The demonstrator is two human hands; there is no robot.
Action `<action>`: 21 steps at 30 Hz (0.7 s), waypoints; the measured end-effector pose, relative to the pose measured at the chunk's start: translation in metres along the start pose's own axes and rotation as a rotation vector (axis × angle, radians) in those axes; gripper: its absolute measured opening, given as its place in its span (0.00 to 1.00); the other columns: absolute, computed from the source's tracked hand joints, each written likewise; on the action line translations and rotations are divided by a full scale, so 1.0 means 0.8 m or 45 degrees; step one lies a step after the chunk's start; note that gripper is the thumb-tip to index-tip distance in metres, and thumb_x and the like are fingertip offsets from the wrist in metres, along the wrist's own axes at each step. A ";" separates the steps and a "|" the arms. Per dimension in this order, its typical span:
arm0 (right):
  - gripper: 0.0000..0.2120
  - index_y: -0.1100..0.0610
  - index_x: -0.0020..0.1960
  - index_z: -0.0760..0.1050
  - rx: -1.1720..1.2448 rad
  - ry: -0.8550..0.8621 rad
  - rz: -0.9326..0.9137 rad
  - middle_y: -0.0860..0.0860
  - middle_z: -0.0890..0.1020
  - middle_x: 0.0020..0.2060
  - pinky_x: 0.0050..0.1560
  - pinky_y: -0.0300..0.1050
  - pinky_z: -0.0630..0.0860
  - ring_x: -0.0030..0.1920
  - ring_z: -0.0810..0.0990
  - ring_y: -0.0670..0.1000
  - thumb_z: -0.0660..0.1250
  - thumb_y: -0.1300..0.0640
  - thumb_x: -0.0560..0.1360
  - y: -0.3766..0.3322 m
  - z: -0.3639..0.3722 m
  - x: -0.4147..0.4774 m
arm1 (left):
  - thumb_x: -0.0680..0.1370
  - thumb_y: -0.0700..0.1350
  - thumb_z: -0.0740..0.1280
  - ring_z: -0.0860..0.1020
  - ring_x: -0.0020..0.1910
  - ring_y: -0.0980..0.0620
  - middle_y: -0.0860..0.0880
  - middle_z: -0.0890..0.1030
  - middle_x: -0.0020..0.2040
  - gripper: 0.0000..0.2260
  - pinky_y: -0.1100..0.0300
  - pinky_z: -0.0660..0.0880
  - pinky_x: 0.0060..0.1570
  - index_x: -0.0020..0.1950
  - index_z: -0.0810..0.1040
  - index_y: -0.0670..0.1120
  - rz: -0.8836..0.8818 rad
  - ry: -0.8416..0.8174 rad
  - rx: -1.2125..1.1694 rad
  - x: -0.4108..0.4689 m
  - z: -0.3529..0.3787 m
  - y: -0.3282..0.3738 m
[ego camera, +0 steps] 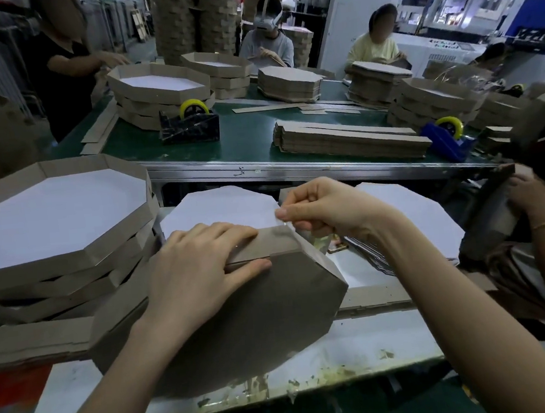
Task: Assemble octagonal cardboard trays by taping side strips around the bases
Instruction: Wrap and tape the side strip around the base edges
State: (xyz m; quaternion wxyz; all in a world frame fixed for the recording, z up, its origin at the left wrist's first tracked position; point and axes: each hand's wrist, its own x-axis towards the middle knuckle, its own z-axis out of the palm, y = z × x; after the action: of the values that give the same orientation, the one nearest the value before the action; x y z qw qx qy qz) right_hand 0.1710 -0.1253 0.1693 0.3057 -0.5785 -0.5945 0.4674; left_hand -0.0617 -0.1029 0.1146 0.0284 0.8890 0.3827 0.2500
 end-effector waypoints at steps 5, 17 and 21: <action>0.06 0.52 0.41 0.82 0.215 -0.146 -0.193 0.48 0.75 0.27 0.23 0.32 0.61 0.24 0.65 0.43 0.72 0.50 0.73 -0.010 0.013 0.007 | 0.72 0.75 0.51 0.79 0.45 0.52 0.56 0.82 0.47 0.27 0.58 0.69 0.40 0.57 0.74 0.59 -0.015 0.052 0.031 0.000 0.004 0.000; 0.09 0.52 0.38 0.83 -0.287 0.061 0.059 0.46 0.76 0.26 0.25 0.32 0.65 0.25 0.69 0.43 0.73 0.50 0.75 0.008 -0.004 0.006 | 0.73 0.73 0.50 0.78 0.50 0.53 0.60 0.81 0.51 0.31 0.55 0.72 0.47 0.71 0.65 0.59 -0.029 0.066 -0.028 0.000 0.000 -0.003; 0.10 0.53 0.36 0.82 -0.184 0.029 0.132 0.47 0.75 0.26 0.23 0.34 0.63 0.24 0.66 0.44 0.73 0.51 0.75 0.014 -0.009 0.003 | 0.76 0.70 0.47 0.77 0.53 0.54 0.59 0.78 0.53 0.28 0.55 0.71 0.50 0.76 0.56 0.66 0.042 -0.033 0.038 0.000 -0.003 -0.004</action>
State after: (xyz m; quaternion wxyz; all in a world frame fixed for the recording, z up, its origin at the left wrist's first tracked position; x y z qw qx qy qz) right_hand 0.1816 -0.1228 0.1617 0.2455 -0.6342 -0.5925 0.4319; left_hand -0.0652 -0.1011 0.1157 0.0159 0.8987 0.3710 0.2333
